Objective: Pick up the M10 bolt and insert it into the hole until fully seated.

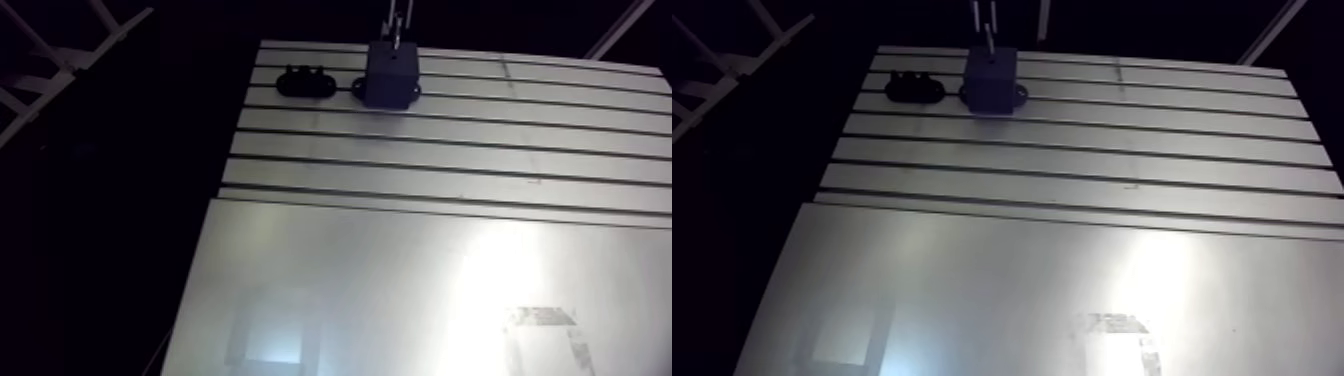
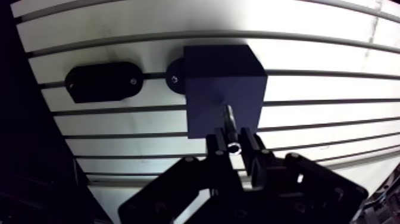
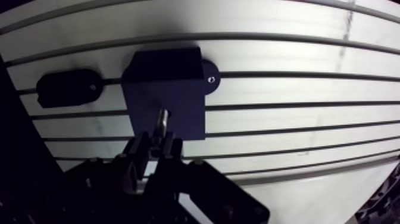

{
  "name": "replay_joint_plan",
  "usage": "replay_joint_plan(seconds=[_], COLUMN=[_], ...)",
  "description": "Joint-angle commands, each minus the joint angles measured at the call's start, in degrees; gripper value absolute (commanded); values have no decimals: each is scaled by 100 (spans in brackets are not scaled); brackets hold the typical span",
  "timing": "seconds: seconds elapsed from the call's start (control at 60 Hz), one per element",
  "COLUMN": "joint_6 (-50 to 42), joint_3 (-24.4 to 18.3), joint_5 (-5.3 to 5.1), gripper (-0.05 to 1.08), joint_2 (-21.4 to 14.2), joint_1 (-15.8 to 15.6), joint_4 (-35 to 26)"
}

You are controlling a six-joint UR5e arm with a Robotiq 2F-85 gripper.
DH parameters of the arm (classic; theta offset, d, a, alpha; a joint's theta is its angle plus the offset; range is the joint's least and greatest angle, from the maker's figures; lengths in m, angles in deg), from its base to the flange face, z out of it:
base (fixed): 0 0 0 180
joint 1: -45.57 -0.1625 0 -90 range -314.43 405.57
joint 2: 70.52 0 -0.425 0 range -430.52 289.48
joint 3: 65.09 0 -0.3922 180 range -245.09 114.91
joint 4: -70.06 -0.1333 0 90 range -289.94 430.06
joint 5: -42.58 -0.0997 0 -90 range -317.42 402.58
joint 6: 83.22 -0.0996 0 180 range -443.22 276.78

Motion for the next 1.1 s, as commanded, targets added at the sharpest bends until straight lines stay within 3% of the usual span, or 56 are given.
replay_joint_plan(seconds=[0.017,1.1], joint_6=[5,5], joint_3=[-7,109], joint_5=[18,2], gripper=[108,108], joint_2=[-10,-19], joint_1=[1,26], joint_4=[-29,-56])
